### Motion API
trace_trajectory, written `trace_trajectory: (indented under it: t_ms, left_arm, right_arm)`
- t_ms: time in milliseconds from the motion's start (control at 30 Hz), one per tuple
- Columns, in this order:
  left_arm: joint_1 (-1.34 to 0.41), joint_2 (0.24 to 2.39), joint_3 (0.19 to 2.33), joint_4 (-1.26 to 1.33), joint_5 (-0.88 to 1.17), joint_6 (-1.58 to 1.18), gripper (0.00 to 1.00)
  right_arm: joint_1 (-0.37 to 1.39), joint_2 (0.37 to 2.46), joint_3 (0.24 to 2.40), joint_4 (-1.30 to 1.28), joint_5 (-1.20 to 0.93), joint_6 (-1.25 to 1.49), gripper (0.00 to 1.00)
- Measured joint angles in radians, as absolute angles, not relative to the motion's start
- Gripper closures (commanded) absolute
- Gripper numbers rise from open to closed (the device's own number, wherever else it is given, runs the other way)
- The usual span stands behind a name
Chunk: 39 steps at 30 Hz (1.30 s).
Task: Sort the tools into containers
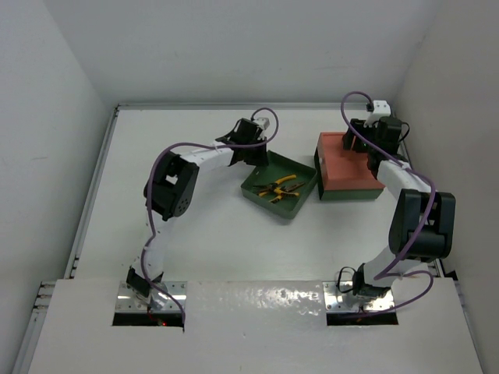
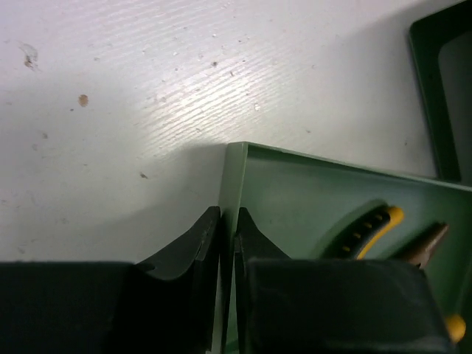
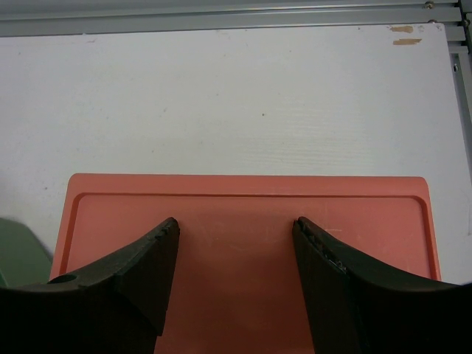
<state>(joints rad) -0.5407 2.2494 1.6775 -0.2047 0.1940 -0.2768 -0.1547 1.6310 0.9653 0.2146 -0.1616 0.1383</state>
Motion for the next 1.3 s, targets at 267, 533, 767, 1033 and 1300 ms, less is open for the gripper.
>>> trace_trajectory:
  t_ms: [267, 533, 767, 1033, 1300]
  left_arm:
    - [-0.54, 2.265, 1.699, -0.207, 0.214, -0.324, 1.0]
    - [-0.535, 2.268, 1.746, -0.267, 0.065, -0.358, 0.85]
    - [-0.534, 2.276, 1.798, -0.258, 0.091, -0.425, 0.45]
    - [-0.534, 2.236, 1.874, -0.278, 0.118, -0.307, 0.53]
    - [-0.608, 1.964, 1.819, -0.464, 0.418, 0.685, 0.24]
  right_arm:
    - [-0.155, 1.631, 0.965, 0.215, -0.162, 0.138, 0.37]
    - [-0.155, 1.633, 0.965, 0.216, -0.161, 0.138, 0.37]
    - [-0.155, 1.633, 0.965, 0.215, -0.162, 0.135, 0.37]
    - [-0.155, 1.633, 0.965, 0.215, -0.168, 0.129, 0.37]
    - [-0.155, 1.631, 0.966, 0.215, -0.17, 0.12, 0.36]
